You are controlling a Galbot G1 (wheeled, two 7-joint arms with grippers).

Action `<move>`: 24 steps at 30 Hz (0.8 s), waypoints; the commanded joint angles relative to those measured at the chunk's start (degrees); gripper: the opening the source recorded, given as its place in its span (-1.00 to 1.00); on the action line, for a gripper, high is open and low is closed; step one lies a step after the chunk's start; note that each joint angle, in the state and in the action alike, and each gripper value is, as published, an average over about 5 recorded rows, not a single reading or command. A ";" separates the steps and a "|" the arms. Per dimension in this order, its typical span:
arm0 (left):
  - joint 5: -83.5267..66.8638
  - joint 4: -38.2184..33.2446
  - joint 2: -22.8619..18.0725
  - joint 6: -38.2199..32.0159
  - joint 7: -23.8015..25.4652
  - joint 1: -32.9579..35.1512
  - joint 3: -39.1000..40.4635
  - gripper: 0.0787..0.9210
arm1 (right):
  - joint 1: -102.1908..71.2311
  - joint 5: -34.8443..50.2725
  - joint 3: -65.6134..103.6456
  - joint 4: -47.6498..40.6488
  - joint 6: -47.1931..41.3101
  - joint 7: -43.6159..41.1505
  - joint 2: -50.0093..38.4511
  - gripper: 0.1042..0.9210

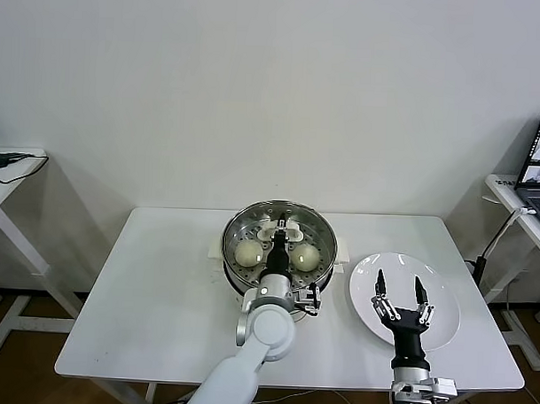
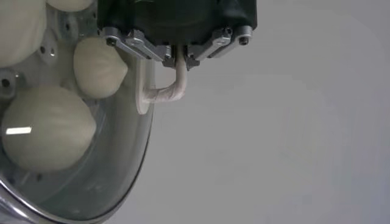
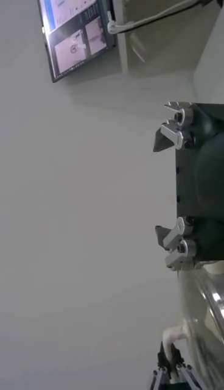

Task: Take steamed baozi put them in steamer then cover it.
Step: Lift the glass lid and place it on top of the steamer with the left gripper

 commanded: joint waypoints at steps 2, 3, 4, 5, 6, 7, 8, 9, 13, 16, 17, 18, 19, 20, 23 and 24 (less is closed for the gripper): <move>-0.03 -0.65 0.32 -1.48 -0.77 0.60 -0.37 -0.73 | -0.01 -0.16 -0.14 -0.04 0.06 -0.02 0.06 0.76; -0.03 -0.89 0.43 -1.49 -0.92 0.63 -0.46 -0.71 | -0.02 -0.17 -0.15 -0.04 0.07 -0.02 0.05 0.76; -0.03 -1.28 0.59 -1.50 -1.04 0.66 -0.53 -0.66 | -0.03 -0.18 -0.16 -0.04 0.08 -0.03 0.04 0.76; -0.04 -1.75 0.80 -1.50 -1.10 0.70 -0.56 -0.62 | -0.04 -0.20 -0.17 -0.06 0.10 -0.03 0.03 0.76; -0.06 -2.25 1.02 -1.50 -1.15 0.76 -0.59 -0.56 | -0.05 -0.21 -0.16 -0.08 0.13 -0.03 0.01 0.76; -0.06 -2.90 1.32 -1.48 -1.16 0.92 -0.57 -0.48 | -0.07 -0.20 -0.15 -0.10 0.15 -0.03 -0.01 0.76; -0.07 -3.64 1.70 -1.45 -1.12 1.14 -0.51 -0.42 | -0.08 -0.20 -0.14 -0.13 0.19 -0.03 -0.03 0.76; -0.08 -4.36 2.10 -1.43 -1.09 1.42 -0.42 -0.35 | -0.09 -0.20 -0.13 -0.18 0.24 -0.03 -0.06 0.76; -0.17 -8.21 4.39 -1.30 -0.62 3.69 0.13 -0.07 | -0.04 -0.16 -0.11 -0.31 0.39 -0.02 -0.19 0.76; -0.57 -11.77 6.79 -1.20 -0.37 6.27 0.45 0.14 | 0.08 -0.16 -0.16 -0.39 0.41 -0.01 -0.25 0.76; -0.92 -13.14 7.72 -1.06 -0.29 7.15 0.56 0.20 | 0.14 -0.16 -0.21 -0.44 0.42 -0.01 -0.28 0.76; -1.26 -14.69 8.77 -0.93 -0.21 8.14 0.67 0.26 | 0.21 -0.17 -0.26 -0.52 0.42 0.00 -0.31 0.76; -1.61 -16.25 9.78 -0.80 -0.13 9.04 0.79 0.34 | 0.29 -0.16 -0.31 -0.60 0.42 0.00 -0.34 0.76; -2.00 -17.81 10.69 -0.64 -0.07 9.87 0.89 0.41 | 0.38 -0.16 -0.36 -0.69 0.42 0.01 -0.37 0.76; -2.73 -23.03 12.97 -0.53 -0.38 12.31 0.60 0.61 | 0.69 -0.16 -0.58 -1.01 0.40 0.02 -0.39 0.76; -3.34 -25.09 13.63 -0.44 -0.65 13.28 0.26 0.65 | 0.76 -0.18 -0.66 -1.09 0.39 0.02 -0.39 0.76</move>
